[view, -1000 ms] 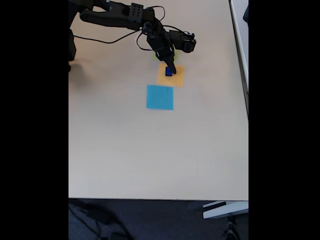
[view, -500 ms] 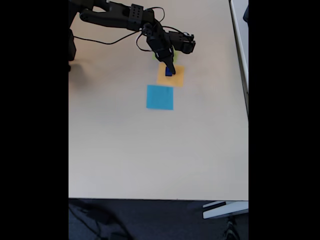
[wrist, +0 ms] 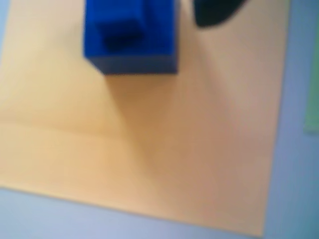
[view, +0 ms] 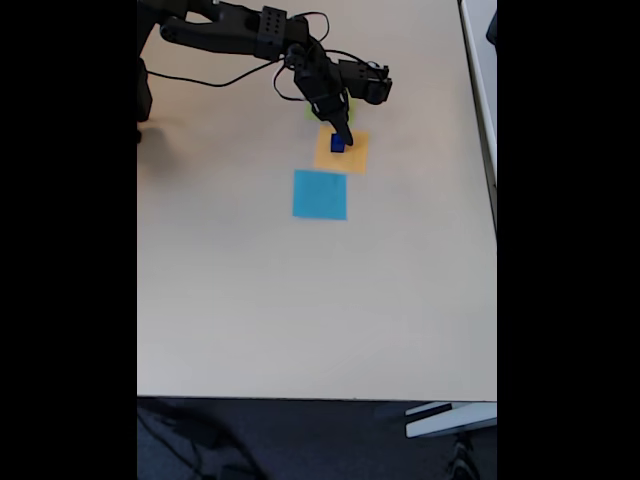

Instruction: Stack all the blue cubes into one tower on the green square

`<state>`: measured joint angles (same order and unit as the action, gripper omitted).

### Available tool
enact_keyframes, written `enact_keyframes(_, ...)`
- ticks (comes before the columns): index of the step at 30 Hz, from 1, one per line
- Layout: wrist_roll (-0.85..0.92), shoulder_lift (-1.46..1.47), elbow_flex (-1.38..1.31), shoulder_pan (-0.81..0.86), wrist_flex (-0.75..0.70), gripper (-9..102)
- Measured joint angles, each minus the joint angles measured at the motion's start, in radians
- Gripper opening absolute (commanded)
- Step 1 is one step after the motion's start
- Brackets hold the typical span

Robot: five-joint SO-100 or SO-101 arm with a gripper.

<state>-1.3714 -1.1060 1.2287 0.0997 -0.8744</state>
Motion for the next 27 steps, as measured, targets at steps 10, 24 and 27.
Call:
enact_keyframes(10, 0.0, 0.0, 0.018, 0.0, 0.0, 24)
enact_keyframes(24, 0.0, 0.031, 0.018, 0.003, 0.018, 24)
enact_keyframes(27, 0.0, 0.031, 0.018, 0.006, 0.018, 23)
